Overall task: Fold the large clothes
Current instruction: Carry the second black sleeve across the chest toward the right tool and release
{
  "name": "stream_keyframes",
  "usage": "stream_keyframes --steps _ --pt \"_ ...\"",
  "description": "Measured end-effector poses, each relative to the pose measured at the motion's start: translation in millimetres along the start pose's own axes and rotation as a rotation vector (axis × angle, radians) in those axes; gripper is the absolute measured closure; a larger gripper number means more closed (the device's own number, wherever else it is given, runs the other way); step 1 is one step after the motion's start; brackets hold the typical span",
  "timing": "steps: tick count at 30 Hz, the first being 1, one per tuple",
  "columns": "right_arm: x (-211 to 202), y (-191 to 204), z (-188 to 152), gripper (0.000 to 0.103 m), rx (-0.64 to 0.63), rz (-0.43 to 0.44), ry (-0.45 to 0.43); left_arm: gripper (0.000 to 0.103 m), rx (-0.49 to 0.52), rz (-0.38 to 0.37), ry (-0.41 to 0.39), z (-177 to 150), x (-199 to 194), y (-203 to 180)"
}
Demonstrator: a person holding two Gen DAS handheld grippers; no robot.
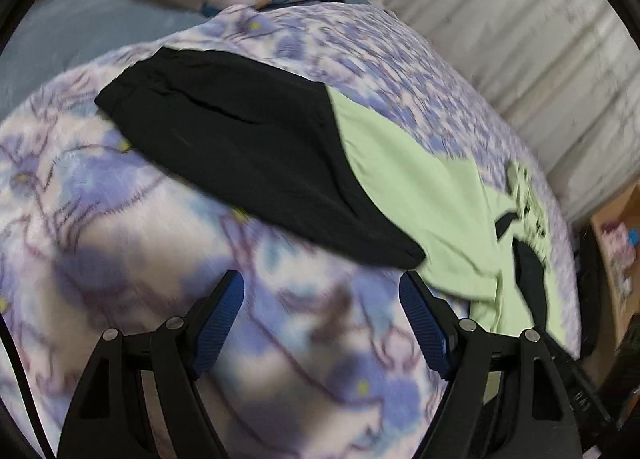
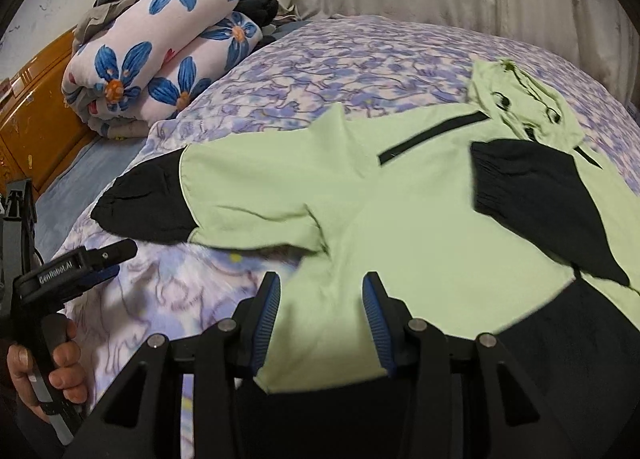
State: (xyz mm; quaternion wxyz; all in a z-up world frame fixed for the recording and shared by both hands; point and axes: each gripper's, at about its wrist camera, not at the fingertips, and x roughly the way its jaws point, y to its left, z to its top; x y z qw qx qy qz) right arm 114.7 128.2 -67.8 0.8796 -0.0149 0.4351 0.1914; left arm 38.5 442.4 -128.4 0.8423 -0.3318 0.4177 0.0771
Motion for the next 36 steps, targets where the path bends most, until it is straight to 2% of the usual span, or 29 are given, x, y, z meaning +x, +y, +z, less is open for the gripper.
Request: stream_keyframes --steps 6,9,10,12,13,14,16,19,21,23,26,28,32,36 --pt "20 8 12 0.06 0.01 0.008 -0.009 0.025 -0.118 -0.076 -0.038 33 17 36" --pt "30 9 13 0.06 0.022 0.015 -0.002 0.025 -0.141 -0.069 -0.067 49 28 42" --pt "32 8 13 0.06 0.025 0.017 0.002 0.028 -0.146 -0.059 -0.072 53 31 45" --pt "36 7 12 0.06 0.027 0.019 0.008 0.039 -0.158 -0.012 -0.078 62 41 46" --pt "37 7 11 0.06 0.027 0.019 0.011 0.053 -0.158 0.015 -0.081 65 45 46" --pt "39 5 11 0.06 0.03 0.021 0.014 0.074 -0.151 0.05 -0.083 68 49 46" --pt "39 2 10 0.06 0.041 0.027 0.018 0.097 -0.141 0.105 -0.077 73 54 46" --pt "36 -5 11 0.06 0.062 0.036 0.015 0.101 -0.122 0.127 -0.107 74 45 39" --pt "29 -12 11 0.06 0.078 0.039 0.003 0.102 -0.043 0.161 -0.155 73 32 11" --pt "20 -20 10 0.06 0.093 0.04 -0.015 0.102 0.032 0.151 -0.195 71 16 -18" --pt "6 -37 7 0.06 0.124 0.033 -0.039 0.102 0.178 0.104 -0.253 62 -9 -80" --pt "-5 -53 3 0.06 0.159 0.028 -0.052 0.102 0.275 0.043 -0.271 51 -21 -129" --pt "-28 -89 -5 0.06 0.229 0.007 -0.082 0.102 0.397 -0.063 -0.228 23 -23 -204" --pt "-54 -133 -20 0.06 0.294 -0.053 -0.112 0.102 0.488 -0.15 -0.118 -23 4 -269"
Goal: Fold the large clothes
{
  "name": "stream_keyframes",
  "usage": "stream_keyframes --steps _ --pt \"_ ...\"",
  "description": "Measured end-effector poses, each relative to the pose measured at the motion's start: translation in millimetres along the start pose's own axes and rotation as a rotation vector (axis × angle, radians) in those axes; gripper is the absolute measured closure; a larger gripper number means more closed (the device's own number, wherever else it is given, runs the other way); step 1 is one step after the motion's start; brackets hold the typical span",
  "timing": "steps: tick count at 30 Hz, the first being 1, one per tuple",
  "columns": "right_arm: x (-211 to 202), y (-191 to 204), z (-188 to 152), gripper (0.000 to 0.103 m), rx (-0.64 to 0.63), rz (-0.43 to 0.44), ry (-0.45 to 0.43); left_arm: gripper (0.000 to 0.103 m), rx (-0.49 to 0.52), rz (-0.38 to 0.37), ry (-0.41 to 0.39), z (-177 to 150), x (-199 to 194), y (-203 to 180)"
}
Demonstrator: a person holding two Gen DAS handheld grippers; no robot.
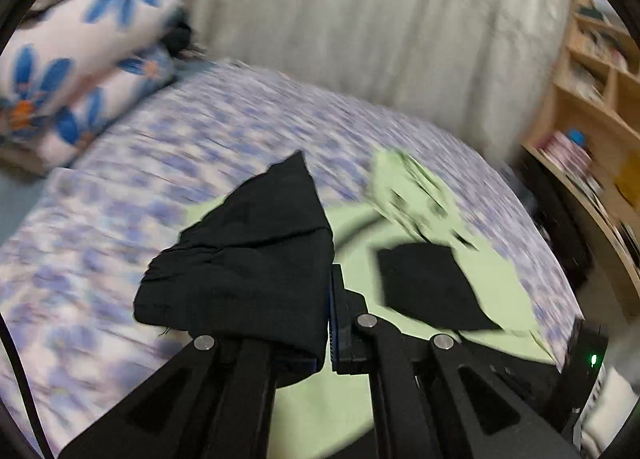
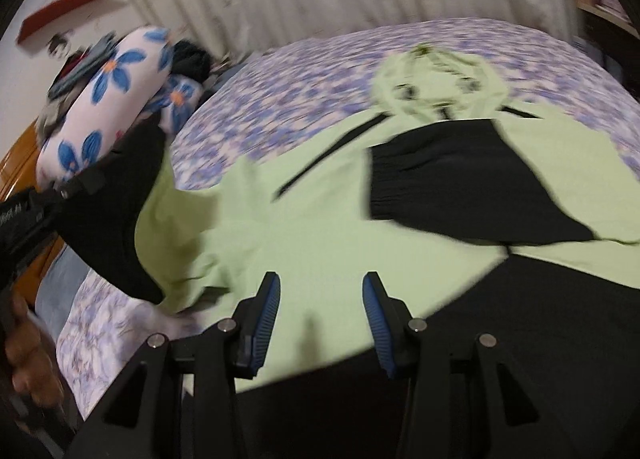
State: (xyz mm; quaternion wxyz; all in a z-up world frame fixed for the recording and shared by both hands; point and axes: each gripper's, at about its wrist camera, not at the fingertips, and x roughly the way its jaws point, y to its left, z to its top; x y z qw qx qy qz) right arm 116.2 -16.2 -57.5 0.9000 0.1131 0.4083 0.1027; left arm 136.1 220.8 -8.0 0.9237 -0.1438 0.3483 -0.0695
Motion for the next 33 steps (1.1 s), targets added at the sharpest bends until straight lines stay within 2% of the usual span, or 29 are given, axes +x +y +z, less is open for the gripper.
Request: stream_keyframes --steps 3,6,9,11,12,14,17,20,26,33 --pt "-12 -34 -3 0.06 0.041 -0.046 -0.008 0.101 0.035 -0.033 0.102 -25 35 -40" --pt "-19 -65 -9 0.06 0.08 -0.082 0.002 0.1 0.074 -0.008 0.207 -58 68 -64" --pt "-22 -87 -18 0.06 0.1 -0.092 0.02 0.081 0.087 0.01 0.279 -82 83 -73" --pt "-23 -94 -23 0.06 0.105 -0.087 0.028 0.063 0.084 0.006 0.308 -93 85 -70" --pt "-24 -96 -25 0.06 0.107 -0.076 0.032 0.057 0.076 -0.002 0.312 -94 82 -69" --pt "-23 -96 -26 0.06 0.104 -0.053 0.037 0.04 0.061 -0.023 0.298 -96 71 -69" --pt "-21 -89 -25 0.057 0.091 -0.006 0.047 0.03 0.05 -0.032 0.274 -91 50 -65" --pt "-23 -75 -23 0.047 0.064 0.038 0.036 0.029 0.04 -0.013 0.251 -85 29 -55" --pt "-26 -31 -14 0.046 -0.055 0.118 0.024 0.028 -0.013 0.058 0.222 -93 -9 -21" --pt "-9 29 -11 0.045 -0.252 0.193 0.072 0.028 -0.039 0.206 0.202 -108 -35 15"
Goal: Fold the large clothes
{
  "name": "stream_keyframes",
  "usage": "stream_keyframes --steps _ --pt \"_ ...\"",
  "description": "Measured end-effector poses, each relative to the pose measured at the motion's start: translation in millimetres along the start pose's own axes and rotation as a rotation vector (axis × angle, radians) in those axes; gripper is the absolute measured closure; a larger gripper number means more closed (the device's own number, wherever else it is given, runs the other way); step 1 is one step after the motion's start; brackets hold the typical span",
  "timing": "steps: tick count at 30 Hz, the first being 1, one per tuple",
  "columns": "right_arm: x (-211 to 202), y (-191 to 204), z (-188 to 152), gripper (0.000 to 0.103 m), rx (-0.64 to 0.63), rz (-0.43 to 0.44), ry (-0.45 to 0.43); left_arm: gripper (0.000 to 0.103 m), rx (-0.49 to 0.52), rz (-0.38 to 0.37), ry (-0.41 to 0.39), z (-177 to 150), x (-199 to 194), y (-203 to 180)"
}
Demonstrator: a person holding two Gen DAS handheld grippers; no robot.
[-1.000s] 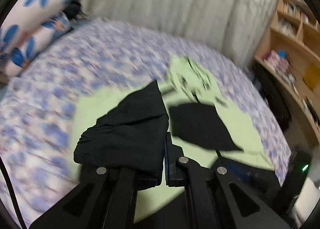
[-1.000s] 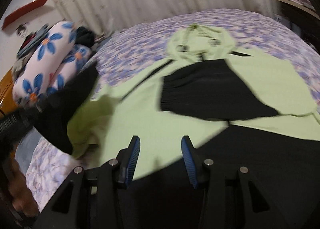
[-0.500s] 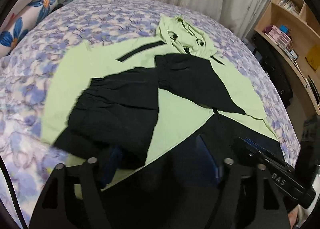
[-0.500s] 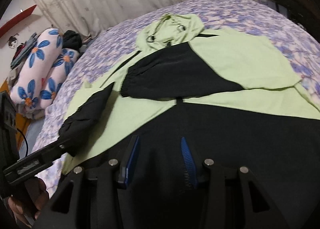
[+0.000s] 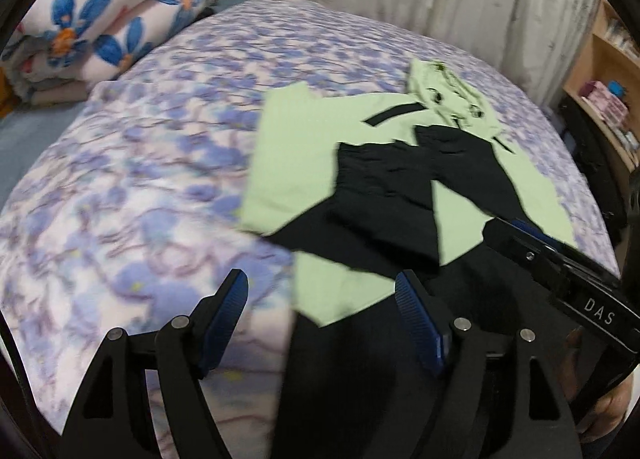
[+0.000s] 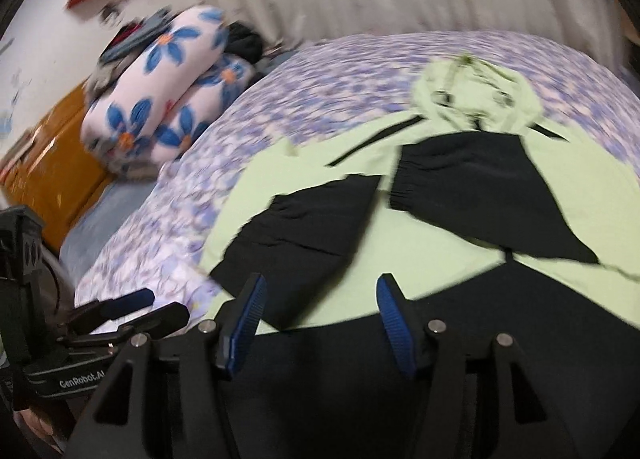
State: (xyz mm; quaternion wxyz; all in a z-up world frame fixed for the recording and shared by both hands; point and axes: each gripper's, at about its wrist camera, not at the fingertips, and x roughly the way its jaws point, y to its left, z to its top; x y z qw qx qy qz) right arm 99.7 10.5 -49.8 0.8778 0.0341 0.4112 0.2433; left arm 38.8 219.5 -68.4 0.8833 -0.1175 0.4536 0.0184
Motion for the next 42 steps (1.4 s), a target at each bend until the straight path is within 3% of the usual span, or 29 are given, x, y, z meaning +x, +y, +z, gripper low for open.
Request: stream_keyframes --steps 7,12,16,18,19,22,27,31,34,39,42 --pt "46 35 2 0.045 -0.146 -0.028 0.098 0.028 -0.053 0.012 0.004 -7 -3 27" --pt "78 50 3 0.045 -0.249 -0.118 0.137 0.028 -0.083 0.006 0.023 -8 4 36" --pt "93 52 8 0.045 -0.28 -0.141 0.163 0.028 -0.096 -0.001 0.033 -12 9 40" --pt "93 53 12 0.07 -0.295 -0.139 0.162 0.028 -0.102 -0.005 0.038 -14 10 41" --pt "90 52 18 0.094 -0.296 -0.148 0.158 0.028 -0.104 -0.007 0.038 -15 11 42" --pt "63 43 43 0.098 -0.265 -0.162 0.059 0.028 -0.106 -0.008 0.034 -15 10 43" --pt "-13 -4 85 0.098 -0.119 -0.178 -0.17 0.028 -0.103 -0.011 0.015 -14 6 42" --pt "-52 -61 92 0.098 0.004 -0.255 -0.275 0.028 -0.098 -0.02 0.013 -13 7 38" --pt "-50 -115 80 0.095 0.148 -0.327 -0.23 0.028 -0.083 -0.027 0.019 -12 10 31" --pt "-24 -193 34 0.089 0.329 -0.378 -0.031 0.028 -0.052 -0.023 0.037 -12 21 18" --pt "-29 -217 15 0.069 0.383 -0.346 -0.01 0.028 -0.034 -0.015 0.048 -11 26 12"
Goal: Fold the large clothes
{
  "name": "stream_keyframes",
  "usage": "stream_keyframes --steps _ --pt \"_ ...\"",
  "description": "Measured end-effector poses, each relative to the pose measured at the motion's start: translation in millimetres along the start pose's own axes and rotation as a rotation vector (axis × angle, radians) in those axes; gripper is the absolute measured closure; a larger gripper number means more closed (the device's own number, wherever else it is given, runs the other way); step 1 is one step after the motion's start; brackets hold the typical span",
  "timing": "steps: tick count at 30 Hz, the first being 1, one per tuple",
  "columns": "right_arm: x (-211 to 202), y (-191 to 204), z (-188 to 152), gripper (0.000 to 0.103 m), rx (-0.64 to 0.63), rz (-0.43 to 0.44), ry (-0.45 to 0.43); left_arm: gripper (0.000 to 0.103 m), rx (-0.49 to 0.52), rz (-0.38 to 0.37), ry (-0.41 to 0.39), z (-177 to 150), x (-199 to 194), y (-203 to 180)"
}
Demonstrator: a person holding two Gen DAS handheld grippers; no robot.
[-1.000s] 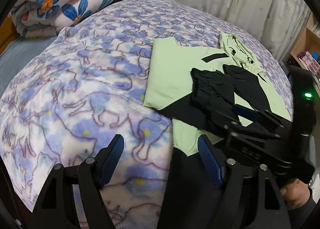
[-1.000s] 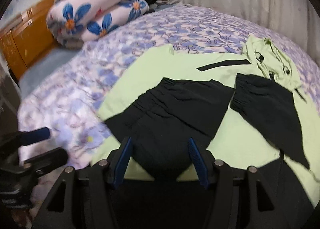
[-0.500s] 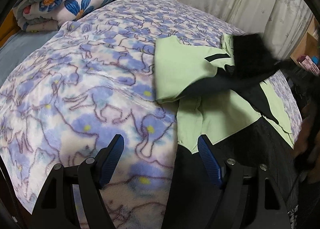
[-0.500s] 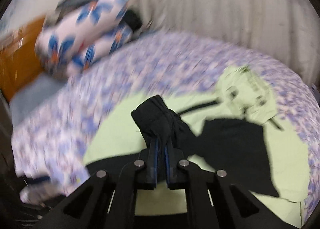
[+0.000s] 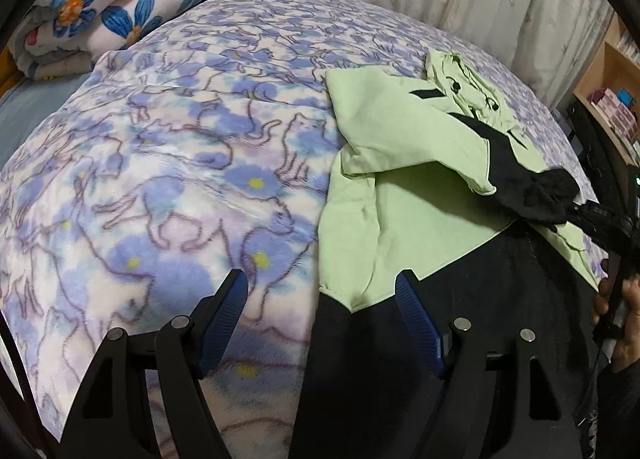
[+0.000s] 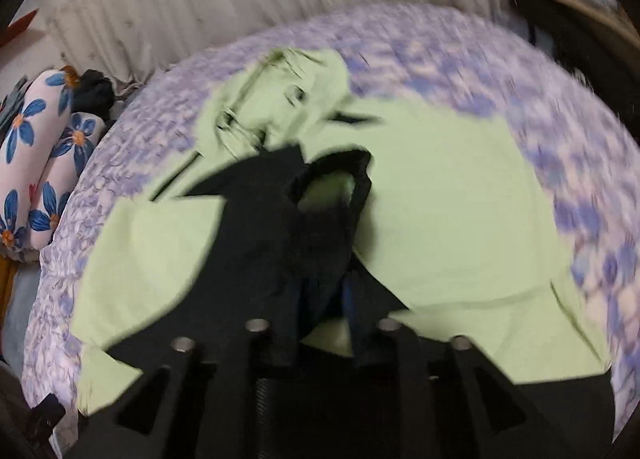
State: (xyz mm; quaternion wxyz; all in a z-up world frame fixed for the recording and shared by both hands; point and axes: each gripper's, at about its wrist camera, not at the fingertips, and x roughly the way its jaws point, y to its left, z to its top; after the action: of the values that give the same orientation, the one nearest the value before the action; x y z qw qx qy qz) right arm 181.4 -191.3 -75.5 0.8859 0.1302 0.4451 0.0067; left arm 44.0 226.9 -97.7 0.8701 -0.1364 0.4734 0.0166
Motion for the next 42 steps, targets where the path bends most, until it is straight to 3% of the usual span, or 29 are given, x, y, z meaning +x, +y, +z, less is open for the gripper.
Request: stream_keyframes --steps 5,11,15,22,23,24,25,30,32,33,35,38,40,42 --pt "-10 -20 7 0.049 0.042 0.086 -0.022 0.028 0.046 0.002 0.003 17 10 -11" --pt "6 -39 31 0.048 0.098 0.177 0.038 0.028 0.073 -0.047 0.002 64 22 -25" --pt "25 -49 37 0.048 0.092 0.169 0.094 0.028 0.072 -0.11 0.0 103 35 -29" --pt "62 -49 32 0.048 0.046 0.208 0.164 0.029 0.066 -0.043 0.095 140 103 -21" --pt "63 -45 31 0.052 0.017 0.203 0.155 0.029 0.066 -0.037 0.11 142 110 -20" --pt "62 -38 31 0.063 -0.032 0.17 0.14 0.029 0.069 -0.026 0.117 142 115 -20" --pt "59 -27 32 0.082 -0.106 0.127 0.122 0.029 0.075 -0.014 0.118 143 120 -22" --pt "20 -5 55 0.083 -0.205 0.132 -0.096 0.029 0.117 0.041 0.06 148 123 -40" --pt "14 -2 73 0.093 -0.207 0.101 -0.171 0.029 0.135 0.067 0.047 150 126 -47" --pt "16 -3 80 0.093 -0.199 0.086 -0.182 0.029 0.151 0.091 0.039 149 130 -52" --pt "29 -7 91 0.093 -0.181 0.044 -0.174 0.032 0.196 0.16 0.03 148 141 -63" --pt "69 -16 93 0.09 -0.182 -0.059 -0.067 0.034 0.222 0.236 0.035 145 160 -73" --pt "91 -27 89 0.086 -0.154 -0.098 0.019 0.034 0.207 0.245 0.029 145 165 -74" --pt "89 -38 84 0.08 -0.106 -0.08 0.038 0.034 0.204 0.249 0.023 147 165 -75"
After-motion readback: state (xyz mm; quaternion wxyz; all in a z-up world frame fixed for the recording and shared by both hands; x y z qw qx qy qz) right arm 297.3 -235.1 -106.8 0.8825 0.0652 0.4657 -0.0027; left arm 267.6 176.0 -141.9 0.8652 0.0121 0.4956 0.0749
